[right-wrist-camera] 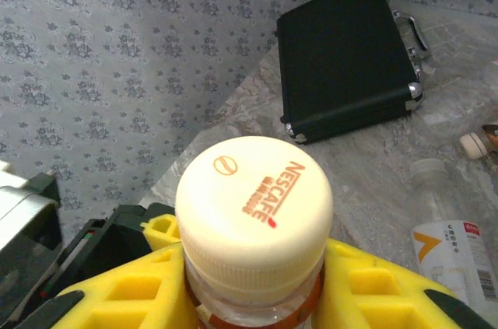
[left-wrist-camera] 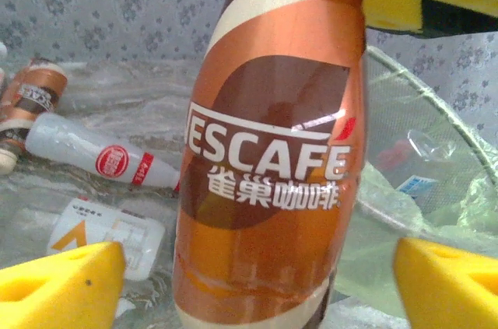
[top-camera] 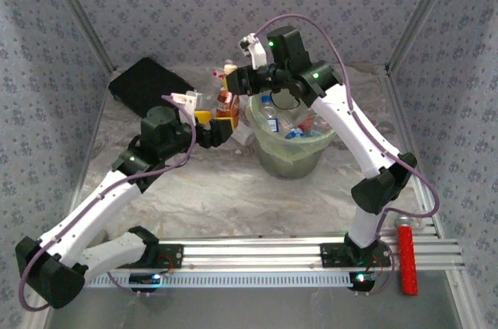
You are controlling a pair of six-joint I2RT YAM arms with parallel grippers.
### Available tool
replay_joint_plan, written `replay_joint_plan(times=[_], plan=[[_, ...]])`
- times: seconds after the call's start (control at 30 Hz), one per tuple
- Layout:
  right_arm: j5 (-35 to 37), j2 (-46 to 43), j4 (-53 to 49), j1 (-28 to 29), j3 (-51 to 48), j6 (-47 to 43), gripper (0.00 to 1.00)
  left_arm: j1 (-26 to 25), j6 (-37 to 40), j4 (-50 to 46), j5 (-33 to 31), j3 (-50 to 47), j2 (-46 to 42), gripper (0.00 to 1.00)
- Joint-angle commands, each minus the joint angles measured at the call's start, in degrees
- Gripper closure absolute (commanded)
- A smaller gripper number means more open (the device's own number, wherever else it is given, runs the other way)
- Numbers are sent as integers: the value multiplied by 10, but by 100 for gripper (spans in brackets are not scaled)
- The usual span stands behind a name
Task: Put the plastic bottles in the bin
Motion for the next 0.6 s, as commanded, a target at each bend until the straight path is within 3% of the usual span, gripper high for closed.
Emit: replay_joint_plan(times=[0.0, 0.3, 0.57], plan=[[6, -5, -13, -10, 35, -19, 65, -3, -4, 14, -13, -16, -30, 3], [20, -51, -36, -75, 68, -36, 65, -2, -12, -26, -67, -67, -97, 0], [43, -136, -64, -171, -1, -36, 65, 7, -40, -75, -119, -65, -57, 1]])
